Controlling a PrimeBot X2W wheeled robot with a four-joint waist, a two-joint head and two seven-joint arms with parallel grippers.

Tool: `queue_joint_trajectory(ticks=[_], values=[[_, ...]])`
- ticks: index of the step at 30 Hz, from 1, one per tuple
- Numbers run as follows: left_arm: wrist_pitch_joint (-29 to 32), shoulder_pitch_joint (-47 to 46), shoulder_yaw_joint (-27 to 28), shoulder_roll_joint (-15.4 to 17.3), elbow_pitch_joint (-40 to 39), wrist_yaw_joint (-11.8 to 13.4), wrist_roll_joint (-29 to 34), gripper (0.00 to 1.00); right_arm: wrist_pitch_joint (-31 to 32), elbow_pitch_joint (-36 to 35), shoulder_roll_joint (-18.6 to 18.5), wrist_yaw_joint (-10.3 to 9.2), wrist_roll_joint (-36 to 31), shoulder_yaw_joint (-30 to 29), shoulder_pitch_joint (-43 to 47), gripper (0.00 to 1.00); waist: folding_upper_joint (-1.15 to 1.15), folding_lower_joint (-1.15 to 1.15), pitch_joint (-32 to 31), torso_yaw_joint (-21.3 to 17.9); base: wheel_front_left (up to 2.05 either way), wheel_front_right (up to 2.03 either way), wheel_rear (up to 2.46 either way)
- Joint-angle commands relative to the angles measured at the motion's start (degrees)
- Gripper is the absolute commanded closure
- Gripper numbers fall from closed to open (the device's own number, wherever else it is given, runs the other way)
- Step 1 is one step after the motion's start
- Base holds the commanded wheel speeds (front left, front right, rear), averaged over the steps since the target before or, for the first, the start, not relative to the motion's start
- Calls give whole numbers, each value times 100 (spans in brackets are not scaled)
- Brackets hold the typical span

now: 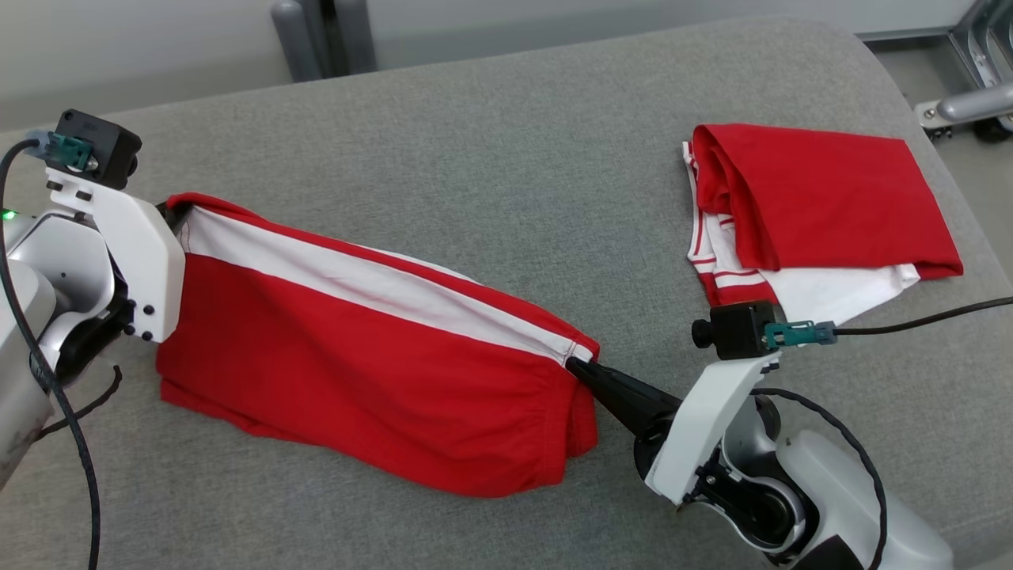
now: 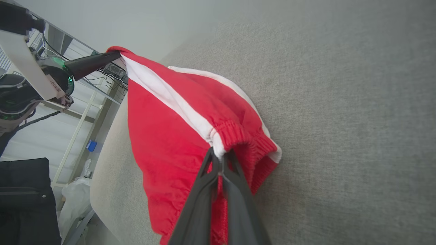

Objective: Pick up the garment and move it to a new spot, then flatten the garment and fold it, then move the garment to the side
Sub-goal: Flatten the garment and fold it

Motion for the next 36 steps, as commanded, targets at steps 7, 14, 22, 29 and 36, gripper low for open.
queue_joint_trajectory(ticks=[7, 14, 22, 29, 36], values=[[54, -398, -105, -232, 694, -144, 158, 100, -248, 265, 196, 0, -88, 16, -256, 100, 0, 0, 302, -213, 0, 0, 0], [31, -521, -176, -377, 1130, -256, 196, 100, -482, 466, 315, 0, -151, 47, -442, 100, 0, 0, 472, -240, 0, 0, 0], [-145, -602, -182, -521, 1431, -234, 240, 67, -614, 848, 398, -1, -156, -64, -535, 21, 0, 0, 573, -186, 0, 0, 0], [-434, -502, -188, -704, 1687, -187, 256, 0, -633, 1033, 455, 0, -169, -112, -539, 0, 0, 0, 468, -97, 0, 0, 0], [-766, -313, -286, -797, 1885, -202, 358, 0, -509, 1069, 205, 0, -409, -101, -448, 0, 0, 0, 129, -18, 0, 0, 0]])
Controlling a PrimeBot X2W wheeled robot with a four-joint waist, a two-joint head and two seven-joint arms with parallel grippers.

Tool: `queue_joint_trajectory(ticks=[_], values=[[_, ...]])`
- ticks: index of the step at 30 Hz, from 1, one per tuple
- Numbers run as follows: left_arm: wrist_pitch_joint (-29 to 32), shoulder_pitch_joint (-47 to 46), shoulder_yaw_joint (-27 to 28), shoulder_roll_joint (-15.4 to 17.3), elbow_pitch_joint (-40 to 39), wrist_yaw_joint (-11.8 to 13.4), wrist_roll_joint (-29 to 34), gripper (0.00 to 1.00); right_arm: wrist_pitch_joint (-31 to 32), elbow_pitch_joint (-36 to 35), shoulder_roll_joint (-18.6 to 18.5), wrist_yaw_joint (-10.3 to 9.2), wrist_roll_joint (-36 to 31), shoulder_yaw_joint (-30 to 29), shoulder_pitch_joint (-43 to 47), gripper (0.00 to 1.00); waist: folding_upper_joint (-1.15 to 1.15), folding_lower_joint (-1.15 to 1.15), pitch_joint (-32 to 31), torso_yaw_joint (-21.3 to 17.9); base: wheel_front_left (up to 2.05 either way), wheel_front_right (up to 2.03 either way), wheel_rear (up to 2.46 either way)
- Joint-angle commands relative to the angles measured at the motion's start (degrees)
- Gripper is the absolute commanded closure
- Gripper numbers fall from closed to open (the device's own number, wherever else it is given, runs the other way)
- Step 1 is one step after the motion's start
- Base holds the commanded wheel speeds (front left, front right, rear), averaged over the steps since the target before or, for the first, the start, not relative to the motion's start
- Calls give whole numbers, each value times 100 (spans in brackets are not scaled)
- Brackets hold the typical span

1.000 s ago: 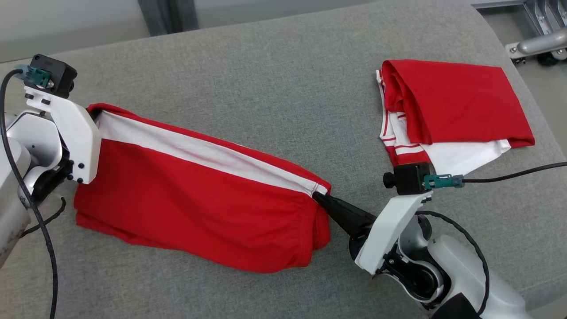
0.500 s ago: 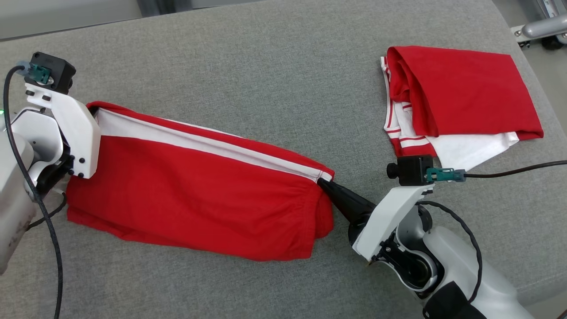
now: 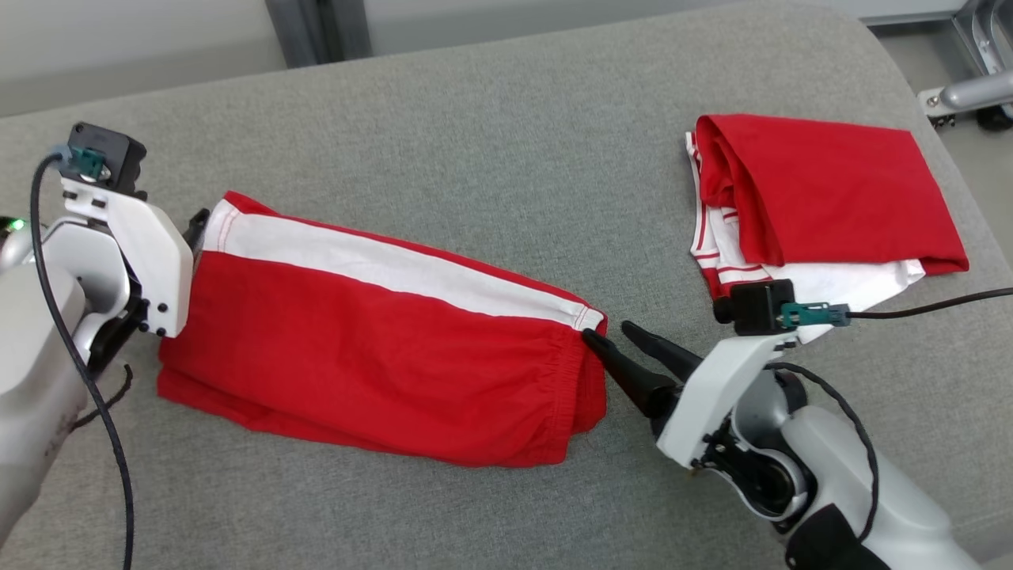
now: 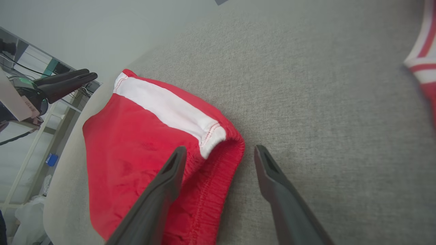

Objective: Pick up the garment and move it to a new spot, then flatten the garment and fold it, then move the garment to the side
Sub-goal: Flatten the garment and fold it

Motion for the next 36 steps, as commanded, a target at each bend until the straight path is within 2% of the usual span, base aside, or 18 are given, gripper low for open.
queue_joint_trajectory(ticks=[1, 8, 15, 19, 23, 26, 28, 31, 36], values=[[-74, 110, 17, -35, 45, -13, -21, 0, 43, 13, -100, 0, -56, -61, 68, 0, 0, 0, -147, 46, 0, 0, 0], [-797, 345, 136, -225, 66, 70, -79, 0, -138, -289, -479, 0, -689, -395, 318, 0, 0, 0, -689, 245, 0, 0, 0], [-2026, 613, 470, -413, -419, 301, -150, 0, -1240, -756, -596, -1, -2012, -841, 532, 0, 0, 0, -1083, 608, 0, 0, 0], [-2829, 872, 614, -439, -927, 548, 115, 0, -1786, -951, -603, 0, -2812, -1156, 740, 0, 0, 0, -1273, 905, 0, 0, 0], [-2988, 1389, 961, -450, -1665, 870, 328, 0, -2128, -1124, -408, 0, -3479, -1556, 1061, 0, 0, 0, -1419, 1145, 0, 0, 0], [-2991, 2130, 1646, -544, -2546, 1124, 661, 0, -2254, -1274, -219, -1, -3944, -1808, 1396, 0, 0, 0, -1517, 1297, 0, 0, 0], [-2985, 2434, 1834, -597, -2804, 1147, 804, 0, -2291, -1316, -151, -1, -4060, -1872, 1512, 0, 0, 0, -1553, 1335, 0, 0, 0], [-2988, 3272, 2479, -826, -3373, 1202, 1120, 0, -2335, -1462, 74, -1, -4265, -2099, 1854, 0, 0, 0, -1651, 1422, 0, 0, 0], [-2988, 4443, 3155, -1395, -3710, 949, 1579, 0, -2369, -1681, 353, -1, -4348, -2482, 2372, 0, 0, 0, -1729, 1517, 0, 0, 0]])
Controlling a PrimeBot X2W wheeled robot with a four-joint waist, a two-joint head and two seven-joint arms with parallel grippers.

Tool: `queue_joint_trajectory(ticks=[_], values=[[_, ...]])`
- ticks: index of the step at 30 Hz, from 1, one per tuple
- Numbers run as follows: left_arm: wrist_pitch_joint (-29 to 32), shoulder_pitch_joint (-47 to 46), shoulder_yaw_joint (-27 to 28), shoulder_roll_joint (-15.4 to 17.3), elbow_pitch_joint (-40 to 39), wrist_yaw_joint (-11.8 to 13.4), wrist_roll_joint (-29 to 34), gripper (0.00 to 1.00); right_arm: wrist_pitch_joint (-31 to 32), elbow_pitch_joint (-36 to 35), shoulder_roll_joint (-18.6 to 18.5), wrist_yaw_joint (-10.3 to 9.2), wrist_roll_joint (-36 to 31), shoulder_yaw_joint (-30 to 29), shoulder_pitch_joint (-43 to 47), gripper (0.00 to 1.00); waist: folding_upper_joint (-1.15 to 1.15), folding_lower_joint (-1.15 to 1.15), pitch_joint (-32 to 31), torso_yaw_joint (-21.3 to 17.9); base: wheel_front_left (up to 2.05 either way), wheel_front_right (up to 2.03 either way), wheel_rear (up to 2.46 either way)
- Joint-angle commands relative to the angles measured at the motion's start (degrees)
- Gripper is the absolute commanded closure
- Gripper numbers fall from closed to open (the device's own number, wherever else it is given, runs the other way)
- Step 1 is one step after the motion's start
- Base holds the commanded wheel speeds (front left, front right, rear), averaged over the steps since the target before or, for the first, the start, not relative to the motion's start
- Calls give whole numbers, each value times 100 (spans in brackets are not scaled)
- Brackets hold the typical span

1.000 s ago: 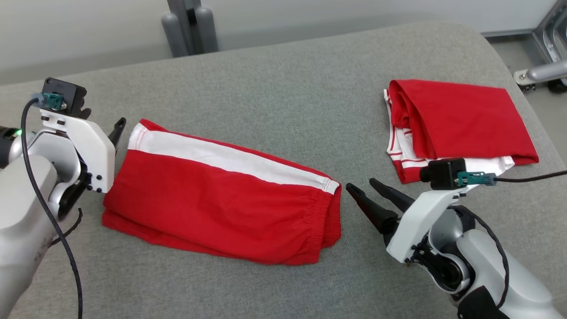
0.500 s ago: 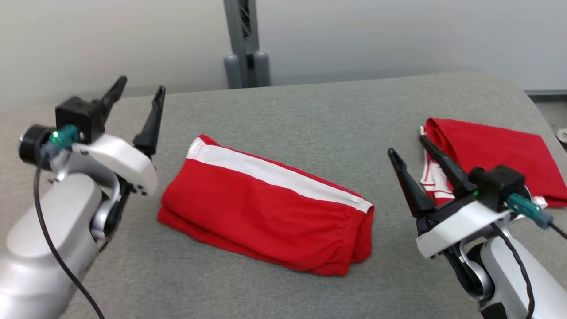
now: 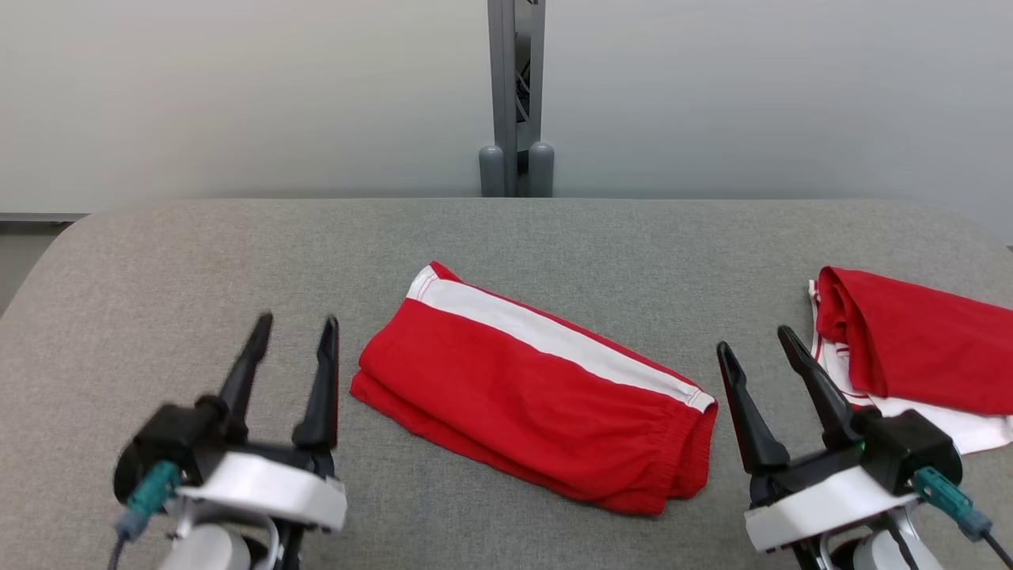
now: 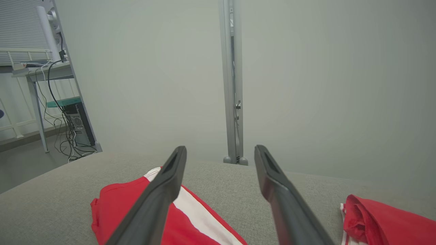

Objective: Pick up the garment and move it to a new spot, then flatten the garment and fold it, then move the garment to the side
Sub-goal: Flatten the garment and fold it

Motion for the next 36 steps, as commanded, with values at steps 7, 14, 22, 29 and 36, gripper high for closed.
queue_joint_trajectory(ticks=[7, 14, 22, 29, 36], values=[[-10, 751, 482, -630, 240, -504, 617, 0, -50, -14, 160, -2, -70, -165, 368, 0, 0, 0, 24, 45, 0, 0, 0], [-11, 839, 1029, -1068, 522, -971, 1121, 0, -51, 62, 205, -2, -94, -86, 315, 0, 0, 0, 80, 30, 0, 0, 0], [-10, 729, 1356, -1305, 701, -1348, 1514, 0, 1042, 317, 272, -2, 2054, 27, 386, 0, 0, 0, 167, -19, 0, 0, 0], [-11, 698, 1379, -1444, 833, -1528, 1707, 0, 2147, 475, 294, -1, 3027, -235, 257, 0, 0, 0, 343, 34, 0, 0, 0], [-11, 563, 1384, -1494, 897, -1620, 1812, 0, 2612, 911, 305, -1, 2992, -607, 61, 0, 0, 0, 555, 232, 0, 0, 0]])
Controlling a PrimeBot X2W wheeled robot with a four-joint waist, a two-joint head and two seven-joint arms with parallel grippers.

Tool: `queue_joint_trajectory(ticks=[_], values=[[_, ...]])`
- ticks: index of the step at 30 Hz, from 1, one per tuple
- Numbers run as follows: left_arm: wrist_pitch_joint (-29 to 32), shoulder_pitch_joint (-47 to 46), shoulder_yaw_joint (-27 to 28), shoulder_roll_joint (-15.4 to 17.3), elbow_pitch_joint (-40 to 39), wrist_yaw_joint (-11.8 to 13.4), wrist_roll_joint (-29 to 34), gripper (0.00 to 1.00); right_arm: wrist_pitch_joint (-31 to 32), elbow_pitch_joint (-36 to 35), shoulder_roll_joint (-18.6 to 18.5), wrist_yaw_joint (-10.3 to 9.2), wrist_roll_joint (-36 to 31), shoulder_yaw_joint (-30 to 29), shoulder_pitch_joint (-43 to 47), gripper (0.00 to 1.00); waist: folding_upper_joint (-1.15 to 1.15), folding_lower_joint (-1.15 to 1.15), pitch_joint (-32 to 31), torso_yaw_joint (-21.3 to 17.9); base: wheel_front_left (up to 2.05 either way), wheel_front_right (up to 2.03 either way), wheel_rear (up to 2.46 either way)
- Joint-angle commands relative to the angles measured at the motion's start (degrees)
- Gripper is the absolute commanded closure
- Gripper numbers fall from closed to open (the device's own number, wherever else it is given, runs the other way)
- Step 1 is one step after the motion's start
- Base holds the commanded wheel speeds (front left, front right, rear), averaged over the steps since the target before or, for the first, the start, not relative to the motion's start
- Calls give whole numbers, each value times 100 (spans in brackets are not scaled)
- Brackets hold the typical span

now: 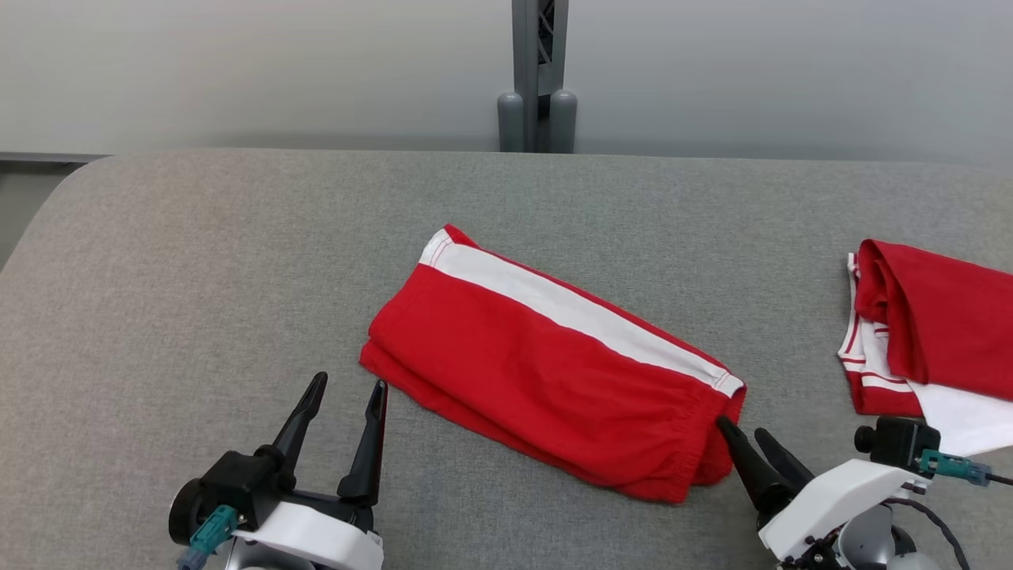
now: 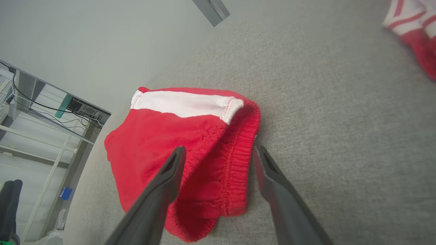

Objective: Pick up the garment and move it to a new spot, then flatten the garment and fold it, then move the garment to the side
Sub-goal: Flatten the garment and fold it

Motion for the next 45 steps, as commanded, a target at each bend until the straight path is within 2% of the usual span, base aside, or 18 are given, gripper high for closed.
queue_joint_trajectory(ticks=[1, 13, 25, 26, 27, 28, 34, 42, 44, 45], values=[[-11, -107, 36, 27, 7, -23, 37, 0, 70, 73, -17, 0, -43, -29, -64, 0, 0, 0, 69, 76, 0, 0, 0], [-11, -232, 7, -18, 63, -96, 110, 0, 425, 769, -17, -1, 561, 97, -288, 0, 0, 0, 360, 393, 0, 0, 0], [-11, -355, 35, -27, 80, -129, 106, 0, 93, 1432, 33, -2, 1100, 545, -735, 0, 0, 0, 533, 529, 0, 0, 0], [-11, -359, 11, -27, 91, -130, 97, 0, 95, 1450, 36, -2, 1108, 595, -777, 26, 0, 0, 536, 529, 0, 0, 0], [-11, -364, -14, -26, 99, -132, 88, 0, 77, 1460, 40, -2, 1103, 644, -812, 78, 0, 0, 538, 530, 0, 0, 0], [-11, -371, -33, -25, 105, -131, 84, 0, 36, 1460, 40, -2, 1048, 668, -840, 100, 0, 0, 539, 531, 0, 0, 0], [-12, -403, -119, -25, 127, -81, 13, 0, 67, 1552, -55, -1, 677, 477, -1057, 100, 0, 0, 526, 554, 0, 0, 0], [-12, -417, -194, -26, 190, -73, -53, 0, 493, 1530, -539, -1, 280, 279, -1450, 100, 0, 0, 511, 651, 0, 0, 0], [-12, -446, -274, -23, 202, -56, -104, 0, 694, 1611, -856, -1, -28, 246, -1678, 100, 0, 0, 528, 744, 0, 0, 0], [-12, -446, -274, -23, 202, -56, -104, 0, 694, 1611, -856, -1, -28, 246, -1678, 100, 0, 0, 528, 744, 0, 0, 0]])
